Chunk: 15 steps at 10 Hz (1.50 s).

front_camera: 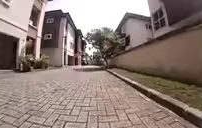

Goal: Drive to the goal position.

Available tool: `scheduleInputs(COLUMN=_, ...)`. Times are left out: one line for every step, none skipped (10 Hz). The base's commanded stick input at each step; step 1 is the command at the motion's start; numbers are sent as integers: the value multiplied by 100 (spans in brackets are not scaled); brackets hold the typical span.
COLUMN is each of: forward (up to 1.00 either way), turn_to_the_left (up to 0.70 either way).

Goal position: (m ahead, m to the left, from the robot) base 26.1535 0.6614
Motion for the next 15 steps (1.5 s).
scheduleInputs(forward=50, turn_to_the_left=0)
scheduleInputs(forward=50, turn_to_the_left=0)
scheduleInputs(forward=50, turn_to_the_left=0)
scheduleInputs(forward=50, turn_to_the_left=0)
scheduleInputs(forward=50, turn_to_the_left=0)
scheduleInputs(forward=50, turn_to_the_left=0)
scheduleInputs(forward=50, turn_to_the_left=0)
scheduleInputs(forward=50, turn_to_the_left=0)
scheduleInputs(forward=50, turn_to_the_left=0)
scheduleInputs(forward=50, turn_to_the_left=0)
scheduleInputs(forward=50, turn_to_the_left=0)
scheduleInputs(forward=50, turn_to_the_left=0)
scheduleInputs(forward=50, turn_to_the_left=0)
scheduleInputs(forward=50, turn_to_the_left=0)
scheduleInputs(forward=50, turn_to_the_left=0)
